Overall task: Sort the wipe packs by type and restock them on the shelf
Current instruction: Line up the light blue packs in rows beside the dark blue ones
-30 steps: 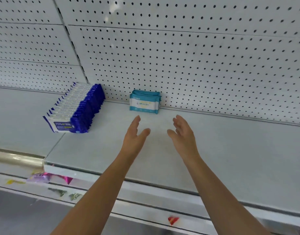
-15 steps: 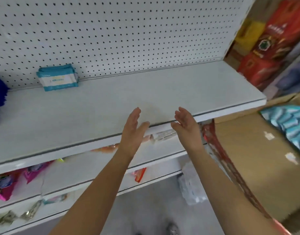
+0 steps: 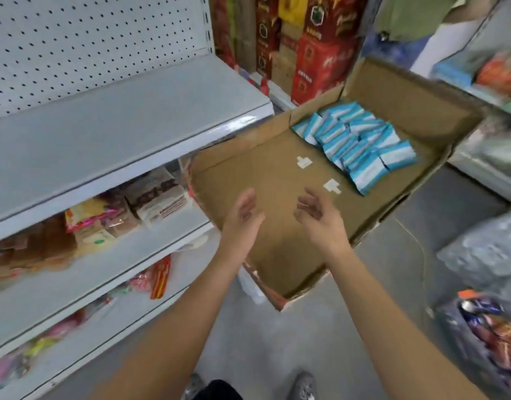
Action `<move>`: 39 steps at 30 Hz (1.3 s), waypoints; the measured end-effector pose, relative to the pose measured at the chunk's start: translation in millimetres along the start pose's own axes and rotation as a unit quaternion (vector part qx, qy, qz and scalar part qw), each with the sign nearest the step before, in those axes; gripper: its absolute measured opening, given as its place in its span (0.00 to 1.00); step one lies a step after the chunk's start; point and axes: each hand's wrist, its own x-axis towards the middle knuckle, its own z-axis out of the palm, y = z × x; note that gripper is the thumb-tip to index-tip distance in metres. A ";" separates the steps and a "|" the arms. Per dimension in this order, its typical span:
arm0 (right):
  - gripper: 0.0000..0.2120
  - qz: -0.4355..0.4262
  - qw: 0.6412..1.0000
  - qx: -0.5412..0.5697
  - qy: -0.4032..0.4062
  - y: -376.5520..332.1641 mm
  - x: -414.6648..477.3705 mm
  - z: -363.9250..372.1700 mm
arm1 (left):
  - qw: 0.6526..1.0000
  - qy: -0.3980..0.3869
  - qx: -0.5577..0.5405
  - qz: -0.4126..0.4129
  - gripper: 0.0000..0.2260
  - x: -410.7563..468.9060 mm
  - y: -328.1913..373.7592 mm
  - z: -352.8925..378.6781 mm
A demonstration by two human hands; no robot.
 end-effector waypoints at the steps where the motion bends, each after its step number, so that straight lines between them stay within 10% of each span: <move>1: 0.24 0.010 1.000 -0.003 0.005 10.2 3.7 -25.6 | 1.000 -0.007 0.011 -0.010 0.23 -1.4 -2.8 27.6; 16: 0.22 0.061 0.996 -0.061 0.025 62.2 167.6 -223.7 | 0.995 -0.036 0.035 -0.087 0.22 103.6 -28.4 262.7; 28: 0.21 0.073 0.975 -0.209 -0.004 86.0 325.1 -313.2 | 0.972 0.088 0.143 -0.166 0.27 168.7 -47.0 345.4; 39: 0.23 -0.163 0.841 -0.491 -0.157 94.2 427.3 -346.0 | 0.943 0.216 0.160 -0.194 0.18 171.9 -40.0 380.2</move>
